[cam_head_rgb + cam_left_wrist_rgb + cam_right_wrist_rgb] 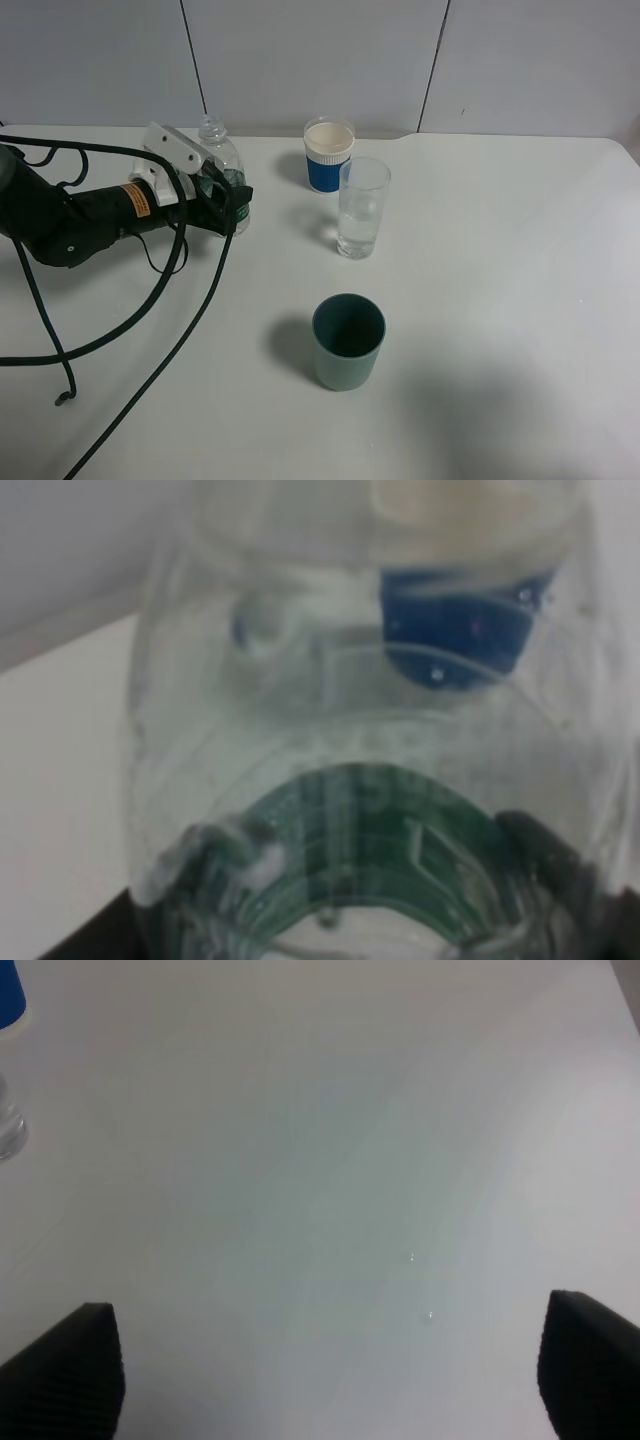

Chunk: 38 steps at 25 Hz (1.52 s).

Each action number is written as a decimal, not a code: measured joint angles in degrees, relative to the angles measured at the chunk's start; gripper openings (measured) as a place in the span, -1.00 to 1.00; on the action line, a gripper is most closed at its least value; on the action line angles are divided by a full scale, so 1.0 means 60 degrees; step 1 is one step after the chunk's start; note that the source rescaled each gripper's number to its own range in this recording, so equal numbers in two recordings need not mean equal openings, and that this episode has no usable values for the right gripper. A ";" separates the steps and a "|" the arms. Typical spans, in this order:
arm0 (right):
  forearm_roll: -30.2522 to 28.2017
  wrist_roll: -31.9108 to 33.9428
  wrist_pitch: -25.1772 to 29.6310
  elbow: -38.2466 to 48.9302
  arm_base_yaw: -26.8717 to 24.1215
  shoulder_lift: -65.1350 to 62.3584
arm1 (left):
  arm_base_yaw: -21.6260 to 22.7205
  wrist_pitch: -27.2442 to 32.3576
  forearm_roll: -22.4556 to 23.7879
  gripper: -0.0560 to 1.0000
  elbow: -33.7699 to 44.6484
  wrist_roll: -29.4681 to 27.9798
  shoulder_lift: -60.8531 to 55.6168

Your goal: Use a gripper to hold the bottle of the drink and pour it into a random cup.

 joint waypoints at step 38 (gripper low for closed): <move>0.0000 0.0000 0.0000 0.0000 0.0000 0.0000 | -0.0009 0.4256 -0.1801 0.25 0.2539 -0.0052 -0.4310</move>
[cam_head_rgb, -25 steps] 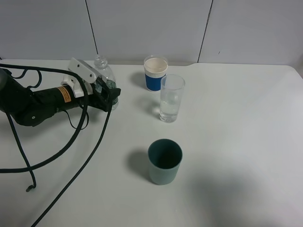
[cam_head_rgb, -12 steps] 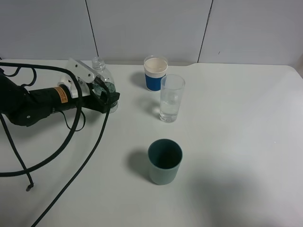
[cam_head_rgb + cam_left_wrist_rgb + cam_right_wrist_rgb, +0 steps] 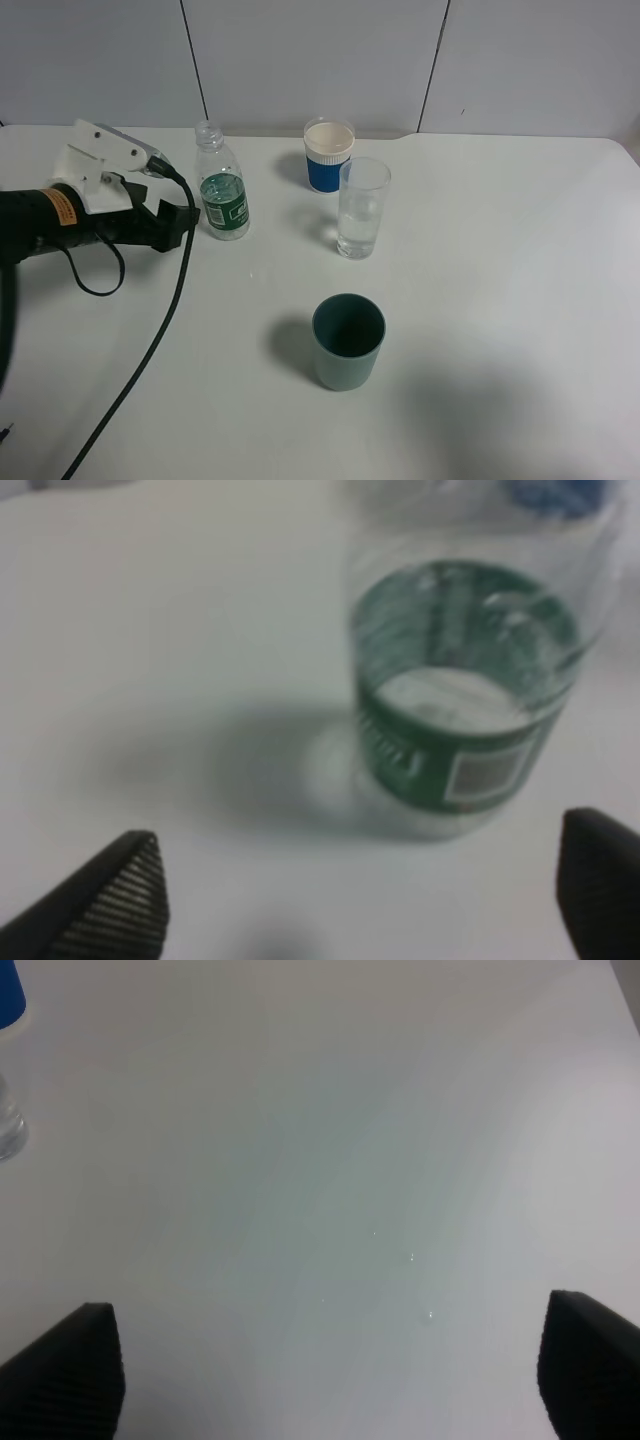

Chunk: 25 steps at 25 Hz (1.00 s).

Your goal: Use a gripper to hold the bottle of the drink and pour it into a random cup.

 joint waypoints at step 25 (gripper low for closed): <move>0.0000 0.0000 0.0000 0.0000 0.0000 0.0000 | 0.0000 1.4455 -0.0468 0.25 -0.3077 -0.1043 -0.8940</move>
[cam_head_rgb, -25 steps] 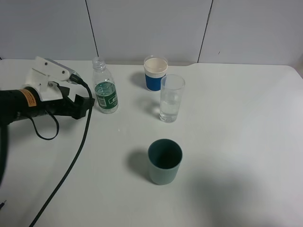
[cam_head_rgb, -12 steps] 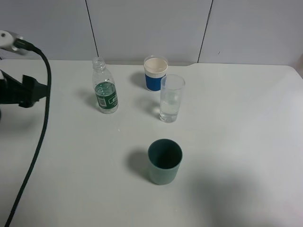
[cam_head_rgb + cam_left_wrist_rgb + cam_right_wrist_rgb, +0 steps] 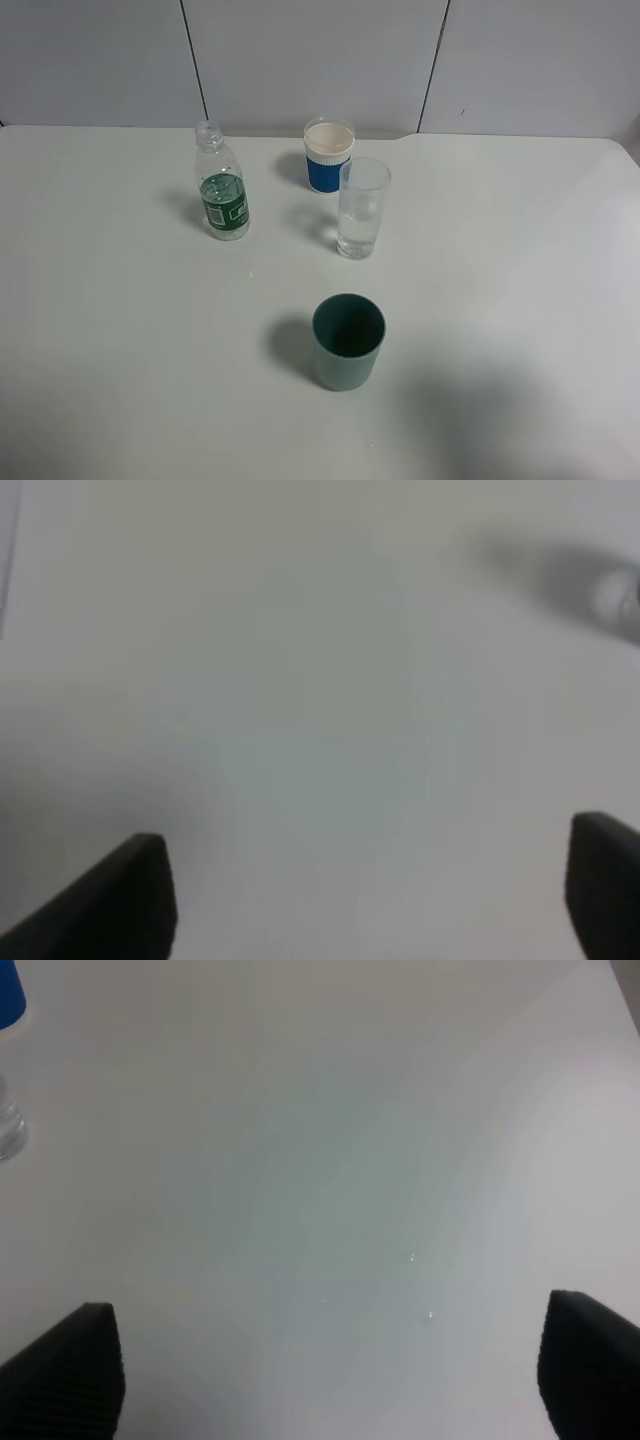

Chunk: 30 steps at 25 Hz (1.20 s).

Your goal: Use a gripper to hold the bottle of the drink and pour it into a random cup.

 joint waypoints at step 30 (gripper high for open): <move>0.0000 0.0000 0.0000 0.0000 0.0000 0.0000 | 0.0000 0.2668 0.0208 0.25 -0.0262 -0.0137 -0.5342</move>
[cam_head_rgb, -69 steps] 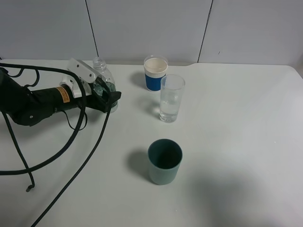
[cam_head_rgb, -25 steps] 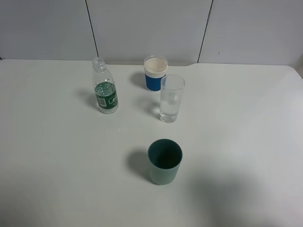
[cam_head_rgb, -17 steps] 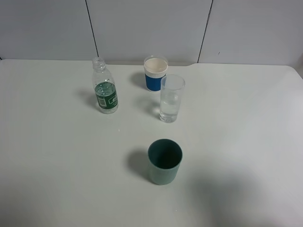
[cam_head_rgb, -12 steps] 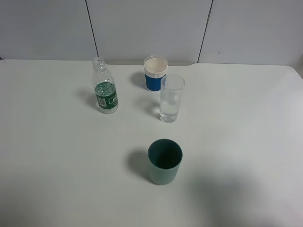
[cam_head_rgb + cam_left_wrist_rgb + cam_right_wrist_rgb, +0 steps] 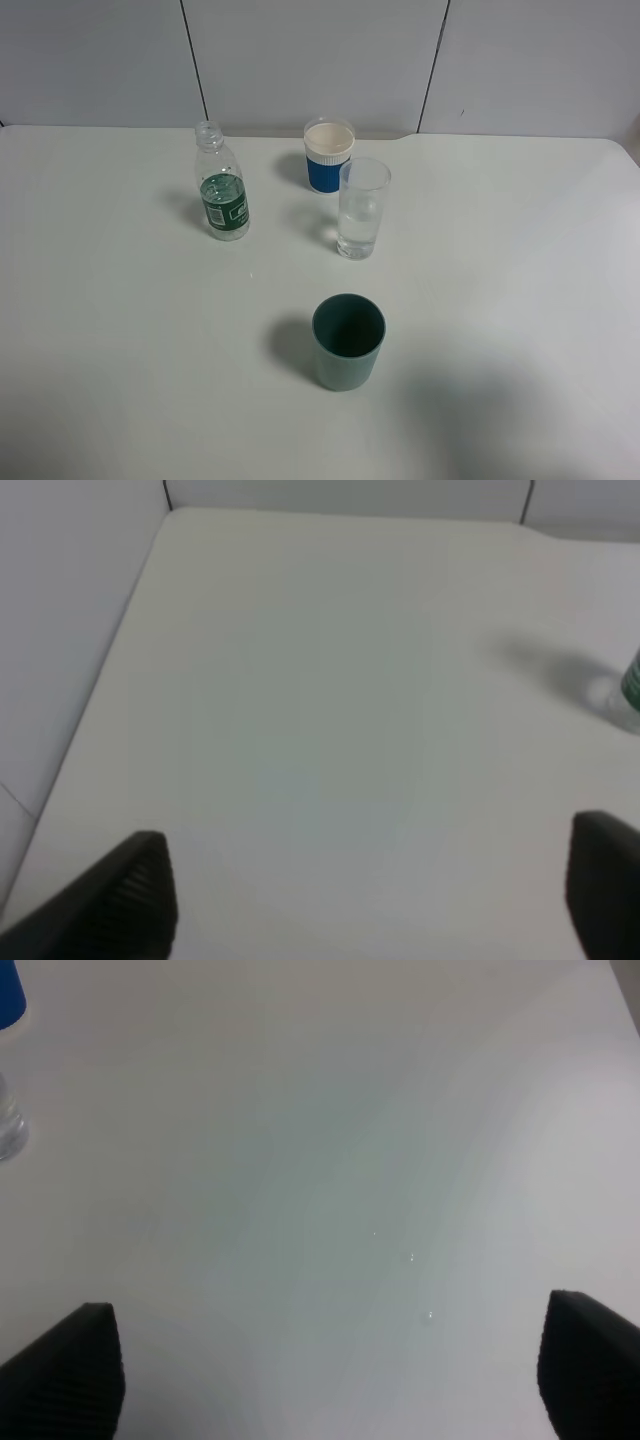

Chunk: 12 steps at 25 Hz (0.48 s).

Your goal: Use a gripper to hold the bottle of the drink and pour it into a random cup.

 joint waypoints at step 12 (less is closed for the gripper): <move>0.0000 0.0000 0.0000 0.0000 0.0000 0.0000 | 0.0146 0.0172 0.0080 0.25 0.0761 0.0371 -0.1201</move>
